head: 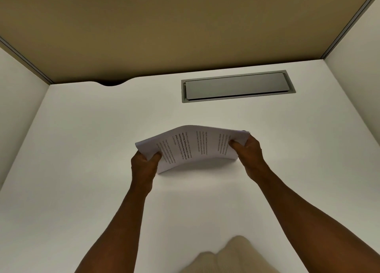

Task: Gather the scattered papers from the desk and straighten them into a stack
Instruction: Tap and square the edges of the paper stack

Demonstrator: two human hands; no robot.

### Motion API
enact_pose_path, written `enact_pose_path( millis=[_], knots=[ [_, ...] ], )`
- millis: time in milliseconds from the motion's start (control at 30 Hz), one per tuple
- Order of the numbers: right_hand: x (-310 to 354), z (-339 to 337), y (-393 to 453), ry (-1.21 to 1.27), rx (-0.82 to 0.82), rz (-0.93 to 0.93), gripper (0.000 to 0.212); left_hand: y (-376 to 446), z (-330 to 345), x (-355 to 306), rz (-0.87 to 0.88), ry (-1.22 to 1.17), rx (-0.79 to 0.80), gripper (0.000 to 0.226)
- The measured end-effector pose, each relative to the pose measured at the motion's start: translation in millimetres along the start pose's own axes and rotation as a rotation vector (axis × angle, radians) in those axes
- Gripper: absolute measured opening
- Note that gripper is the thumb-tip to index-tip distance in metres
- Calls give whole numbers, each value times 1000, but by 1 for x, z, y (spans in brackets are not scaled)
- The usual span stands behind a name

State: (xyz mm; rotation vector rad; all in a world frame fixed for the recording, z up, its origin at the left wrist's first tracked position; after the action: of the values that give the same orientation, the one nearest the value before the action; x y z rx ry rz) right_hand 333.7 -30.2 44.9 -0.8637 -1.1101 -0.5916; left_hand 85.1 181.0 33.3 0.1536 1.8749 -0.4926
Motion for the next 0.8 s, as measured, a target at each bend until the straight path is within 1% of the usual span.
enact_pose_path(
  millis=[67, 167, 267, 333, 400, 467, 567, 667, 800],
  knots=[
    [3, 0, 0, 2, -7, -10, 27, 1, -1, 2, -7, -6, -1, 28],
    [17, -3, 0, -5, -33, -97, 23, 2, -2, -4, 29, 11, 16, 27],
    [33, -4, -2, 24, -74, -191, 24, 0, -2, -15, 80, 1, 6, 27],
    [36, -2, -3, 31, -81, -217, 26, 0, -3, -19, 98, -13, -6, 27],
    [29, 0, 0, 42, -68, -181, 26, 3, 0, -16, 82, -18, 20, 29],
    [15, 0, 4, 63, -57, -104, 23, 5, 4, -8, 29, -17, 52, 31],
    [5, -1, 8, 70, -79, -45, 22, 7, 4, -5, 9, -9, 37, 32],
    [9, 0, 7, 47, -92, -64, 21, 7, 6, -9, 27, -1, 53, 30],
    [26, -3, 3, 52, -90, -136, 21, 3, 7, -24, 79, 15, 62, 28]
  ],
)
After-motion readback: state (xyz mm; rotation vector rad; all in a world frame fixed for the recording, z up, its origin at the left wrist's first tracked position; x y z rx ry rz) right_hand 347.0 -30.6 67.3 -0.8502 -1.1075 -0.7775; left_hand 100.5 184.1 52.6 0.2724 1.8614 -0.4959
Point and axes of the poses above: each hand's wrist, its own y-axis towards the middle knuckle, its own z-axis out of the palm, x = y × z, the point moved 9 cm from there along y, towards the middle knuckle, and after that the axes turned 12 degrees about y, right-handed, at the moved point
